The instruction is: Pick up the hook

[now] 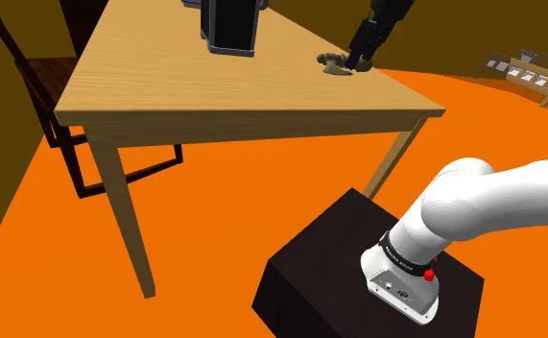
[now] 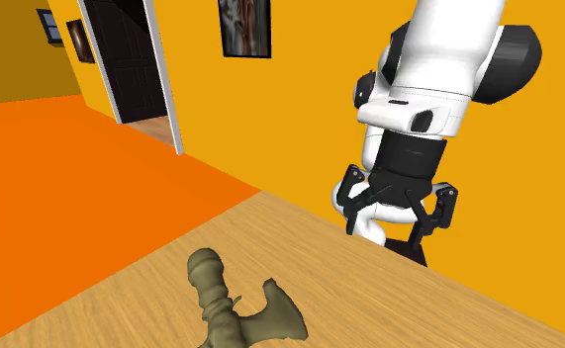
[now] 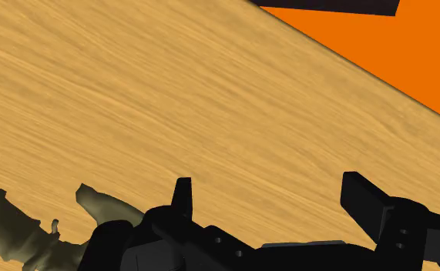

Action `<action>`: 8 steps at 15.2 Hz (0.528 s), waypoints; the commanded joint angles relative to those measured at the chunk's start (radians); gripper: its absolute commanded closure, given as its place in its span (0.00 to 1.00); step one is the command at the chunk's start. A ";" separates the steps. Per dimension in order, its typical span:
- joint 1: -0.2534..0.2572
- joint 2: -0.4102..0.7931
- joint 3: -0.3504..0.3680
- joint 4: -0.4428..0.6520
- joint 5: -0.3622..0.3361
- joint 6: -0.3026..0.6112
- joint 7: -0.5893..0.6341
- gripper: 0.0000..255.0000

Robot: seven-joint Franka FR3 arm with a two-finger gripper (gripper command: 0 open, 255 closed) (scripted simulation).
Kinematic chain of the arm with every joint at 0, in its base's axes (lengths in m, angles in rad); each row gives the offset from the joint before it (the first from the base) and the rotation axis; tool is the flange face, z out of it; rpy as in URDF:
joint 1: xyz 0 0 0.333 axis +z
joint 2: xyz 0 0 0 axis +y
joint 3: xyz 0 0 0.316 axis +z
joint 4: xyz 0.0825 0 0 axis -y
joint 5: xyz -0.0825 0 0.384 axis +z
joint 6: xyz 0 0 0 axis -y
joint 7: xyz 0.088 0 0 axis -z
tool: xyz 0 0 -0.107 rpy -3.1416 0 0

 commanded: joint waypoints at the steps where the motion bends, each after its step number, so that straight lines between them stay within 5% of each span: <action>1: 0.000 0.000 0.000 0.000 0.000 0.000 0.000 0.00; 8: 0.026 0.228 -0.219 0.206 -0.012 -0.063 -0.315 0.00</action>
